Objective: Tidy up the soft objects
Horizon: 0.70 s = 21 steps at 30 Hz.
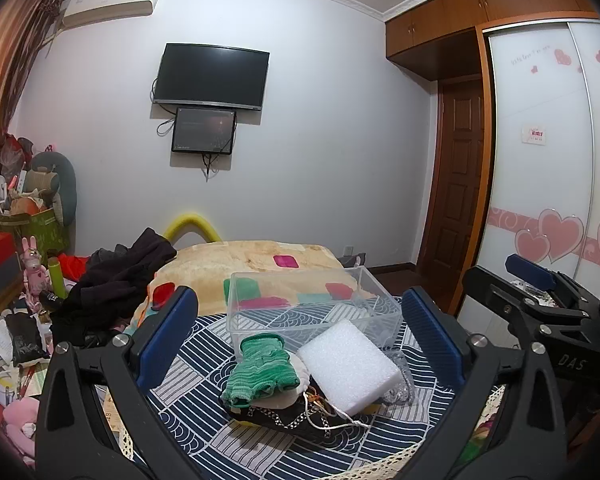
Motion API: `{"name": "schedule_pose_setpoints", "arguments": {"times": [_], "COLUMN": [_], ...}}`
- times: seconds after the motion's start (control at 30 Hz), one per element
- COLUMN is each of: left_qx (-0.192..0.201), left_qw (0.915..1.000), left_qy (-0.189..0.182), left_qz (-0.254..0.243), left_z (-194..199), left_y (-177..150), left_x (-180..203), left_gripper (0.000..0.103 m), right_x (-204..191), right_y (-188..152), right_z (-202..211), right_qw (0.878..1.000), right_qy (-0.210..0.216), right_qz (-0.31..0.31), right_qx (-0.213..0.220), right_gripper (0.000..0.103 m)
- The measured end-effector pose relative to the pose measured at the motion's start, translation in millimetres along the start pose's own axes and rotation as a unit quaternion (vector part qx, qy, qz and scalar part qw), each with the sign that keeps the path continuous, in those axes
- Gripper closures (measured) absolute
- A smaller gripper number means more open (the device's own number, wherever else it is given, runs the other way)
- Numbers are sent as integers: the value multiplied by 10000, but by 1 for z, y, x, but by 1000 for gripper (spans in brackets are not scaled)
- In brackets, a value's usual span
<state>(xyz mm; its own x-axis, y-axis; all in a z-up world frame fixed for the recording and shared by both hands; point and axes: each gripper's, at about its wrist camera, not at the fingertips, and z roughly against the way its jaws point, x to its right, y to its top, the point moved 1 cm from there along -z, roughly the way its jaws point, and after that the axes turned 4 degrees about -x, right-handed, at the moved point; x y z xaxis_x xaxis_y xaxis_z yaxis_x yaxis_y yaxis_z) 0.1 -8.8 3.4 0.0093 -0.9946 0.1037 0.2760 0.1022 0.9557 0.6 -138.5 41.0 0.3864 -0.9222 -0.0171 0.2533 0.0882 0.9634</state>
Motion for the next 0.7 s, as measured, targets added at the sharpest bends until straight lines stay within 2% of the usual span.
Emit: {"name": "schedule_pose_setpoints", "arguments": {"times": [0.27, 0.33, 0.37, 0.5, 0.7], "left_qx": [-94, -145, -203, -488, -984], "left_qw": [9999, 9998, 9997, 9985, 9942], "left_qy": [-69, -78, -79, -22, -74], "left_qz": [14, 55, 79, 254, 434], "left_z": [-12, -17, -20, -39, -72], "left_y": [-5, -7, -8, -14, -30], "left_x": [-7, -11, -14, -29, -45], "left_gripper": [0, 7, 15, 27, 29], "right_x": [3, 6, 7, 10, 11], "right_y": [-5, -8, -9, -14, -28], "right_z": [-12, -15, -18, -28, -49], "right_qw": [9999, 9998, 9997, 9989, 9957], "right_qy": [16, 20, 46, 167, 360], "right_qz": [-68, -102, -121, -202, -230], "right_qx": [-146, -175, -212, -389, -821], "right_gripper": [0, 0, 0, 1, 5]}}
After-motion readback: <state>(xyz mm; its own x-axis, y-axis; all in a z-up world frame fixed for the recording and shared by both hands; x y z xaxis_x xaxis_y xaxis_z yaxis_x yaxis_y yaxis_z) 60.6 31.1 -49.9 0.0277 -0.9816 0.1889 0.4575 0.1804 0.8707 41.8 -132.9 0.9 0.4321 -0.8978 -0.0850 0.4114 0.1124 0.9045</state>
